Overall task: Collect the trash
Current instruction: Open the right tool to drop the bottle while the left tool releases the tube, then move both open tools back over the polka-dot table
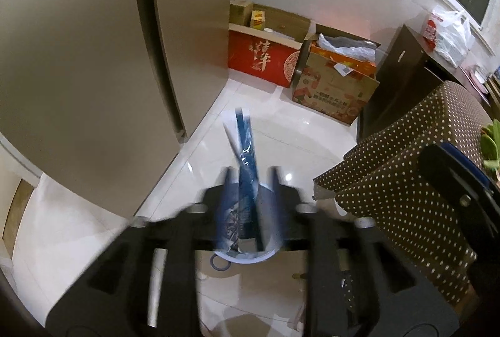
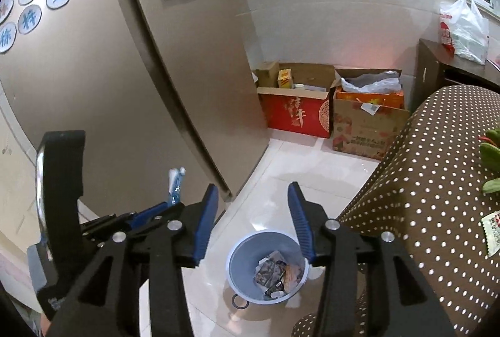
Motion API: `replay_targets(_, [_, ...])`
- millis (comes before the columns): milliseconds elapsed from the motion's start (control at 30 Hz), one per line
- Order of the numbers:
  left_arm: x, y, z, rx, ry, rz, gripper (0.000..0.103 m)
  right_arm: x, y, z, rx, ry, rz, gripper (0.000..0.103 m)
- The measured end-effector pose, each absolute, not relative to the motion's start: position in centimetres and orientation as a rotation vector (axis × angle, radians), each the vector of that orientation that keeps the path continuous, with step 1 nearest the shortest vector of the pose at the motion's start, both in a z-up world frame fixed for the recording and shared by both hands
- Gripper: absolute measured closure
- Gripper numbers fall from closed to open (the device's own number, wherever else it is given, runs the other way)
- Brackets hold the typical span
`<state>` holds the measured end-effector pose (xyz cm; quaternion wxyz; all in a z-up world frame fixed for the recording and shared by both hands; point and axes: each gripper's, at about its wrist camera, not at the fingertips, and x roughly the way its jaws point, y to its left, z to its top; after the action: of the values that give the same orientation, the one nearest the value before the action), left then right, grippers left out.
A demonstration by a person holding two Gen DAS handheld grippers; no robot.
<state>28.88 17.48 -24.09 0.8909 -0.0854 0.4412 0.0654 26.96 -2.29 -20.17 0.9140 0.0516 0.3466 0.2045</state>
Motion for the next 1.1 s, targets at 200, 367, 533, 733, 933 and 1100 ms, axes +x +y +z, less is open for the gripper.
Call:
replay_targets(200, [28.6,16.8,-22.9,-0.163,0.896,0.151,0.033,26.7,-3.4,-19.6,0.122,0.713,0.416,0.057])
replay_targets(367, [27.6,15.8,-21.5,-0.16,0.883,0.14,0.032,25.6,-4.5,-18.5,0.133,0.701,0.412,0.057])
replay_targets(533, [26.2,14.3,-19.6,-0.149,0.853,0.117,0.031,24.1,-6.8,-17.1,0.141,0.678,0.403,0.057])
replay_targets(733, [24.3,10.6,-17.0,-0.101,0.812,0.049,0.029,21.7,-11.0,-15.5,0.155,0.647,0.363,0.054])
replay_targets(933, [22.9,3.7,-15.4,0.014,0.796,-0.077,0.028,19.4,-17.4,-14.7,0.176,0.627,0.271,0.052])
replay_targets(1100, [22.4,-2.6,-15.7,0.134,0.809,-0.189,0.026,18.1,-23.5,-15.3,0.2,0.64,0.174,0.052])
